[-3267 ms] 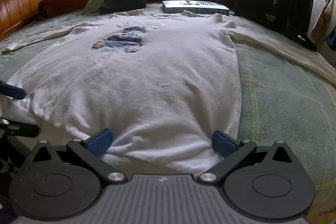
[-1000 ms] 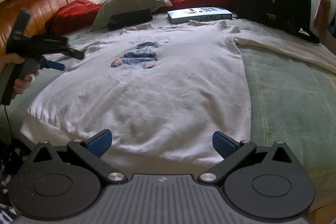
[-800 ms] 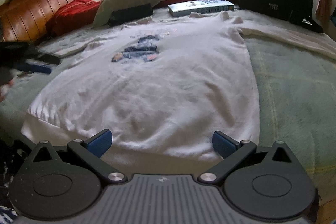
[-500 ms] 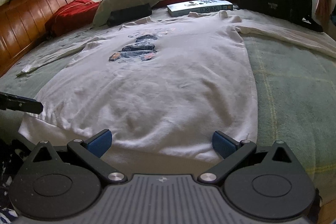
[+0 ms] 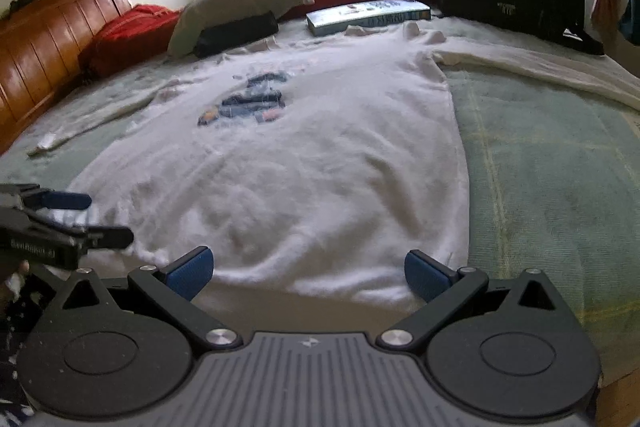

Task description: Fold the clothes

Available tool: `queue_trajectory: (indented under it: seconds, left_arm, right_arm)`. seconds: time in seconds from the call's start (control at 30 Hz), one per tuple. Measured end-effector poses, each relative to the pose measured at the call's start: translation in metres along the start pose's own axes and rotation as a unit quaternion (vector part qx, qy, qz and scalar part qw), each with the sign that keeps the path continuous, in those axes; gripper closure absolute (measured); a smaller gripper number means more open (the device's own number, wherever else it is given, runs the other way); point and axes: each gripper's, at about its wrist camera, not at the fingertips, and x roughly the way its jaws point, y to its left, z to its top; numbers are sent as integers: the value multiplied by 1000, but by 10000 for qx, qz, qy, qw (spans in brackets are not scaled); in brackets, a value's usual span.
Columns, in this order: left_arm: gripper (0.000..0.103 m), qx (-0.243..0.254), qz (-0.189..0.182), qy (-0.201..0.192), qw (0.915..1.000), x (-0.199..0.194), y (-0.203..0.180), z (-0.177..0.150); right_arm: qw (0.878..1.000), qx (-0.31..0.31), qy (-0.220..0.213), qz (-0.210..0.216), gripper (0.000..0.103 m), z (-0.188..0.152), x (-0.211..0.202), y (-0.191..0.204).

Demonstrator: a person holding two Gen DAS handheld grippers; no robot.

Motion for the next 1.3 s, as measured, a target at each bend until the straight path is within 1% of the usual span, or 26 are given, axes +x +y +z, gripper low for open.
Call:
queue_trajectory:
  seconds: [0.07, 0.13, 0.17, 0.23, 0.27, 0.3, 0.37, 0.43, 0.5, 0.6, 0.73, 0.77, 0.83, 0.9, 0.97, 1.0, 1.1, 1.17, 1.23, 1.3]
  left_arm:
    - [1, -141, -114, -192, 9997, -7, 4, 6]
    - [1, -244, -159, -259, 9992, -9, 6, 11]
    - [1, -289, -163, -192, 9993, -6, 6, 11]
    - [1, -375, -154, 100, 9991, 8, 3, 8]
    - [1, -354, -101, 166, 9992, 13, 1, 4]
    - [1, -243, -40, 101, 9996, 11, -2, 1]
    - [1, -122, 13, 105, 9999, 7, -6, 2]
    - [1, -70, 113, 50, 9999, 4, -6, 5]
    - [1, -27, 229, 18, 9997, 3, -6, 5]
    - [1, -196, 64, 170, 9996, 8, 0, -3]
    - [1, -284, -65, 215, 9993, -1, 9, 2]
    - [1, -250, 6, 201, 9995, -2, 10, 6]
    - [1, -118, 231, 53, 9996, -4, 9, 14]
    - [1, -142, 173, -39, 9997, -3, 10, 18]
    - [1, -293, -18, 39, 9996, 4, 13, 16]
    - [1, -340, -25, 170, 9993, 10, 14, 12]
    - [1, -18, 113, 161, 9998, 11, 6, 3]
    - [1, -8, 53, 121, 9999, 7, 7, 7]
    - [1, -132, -89, 4, 9999, 4, 12, 11]
    - [1, -263, -119, 21, 9996, 9, 16, 12]
  right_arm:
    - [9999, 6, -123, -9, 0, 5, -2, 0]
    - [9999, 71, -77, 3, 0, 8, 2, 0]
    - [9999, 108, -31, -7, 0, 9, 5, 0]
    - [9996, 151, 191, -129, 0, 5, 14, -1]
    - [9997, 57, 180, -167, 0, 1, 15, 0]
    - [9997, -33, 165, -200, 0, -2, 15, 1]
    - [9994, -134, 183, -243, 0, -3, 13, 4]
    - [9992, -154, 203, -296, 0, 0, 11, 6]
    - [9994, -148, 99, -288, 0, 5, 6, 11]
    - [9991, -343, -30, -229, 0, 10, 1, 20]
    - [9993, -296, 120, -192, 0, 11, 5, 23]
    - [9993, -303, 119, -195, 0, 12, 5, 25]
    - [9993, -317, 110, -186, 0, 13, 6, 28]
    - [9993, -339, 84, -114, 0, 15, 7, 32]
    - [9989, -384, 212, -169, 0, 13, 13, 34]
    - [9984, -413, 316, -228, 0, 11, 17, 35]
    - [9956, -562, 609, -439, 0, 3, 30, 35]
    - [9956, -628, 529, -442, 0, 0, 28, 36]
    - [9956, -618, 543, -444, 0, 0, 28, 36]
    - [9956, -646, 510, -448, 0, -2, 27, 36]
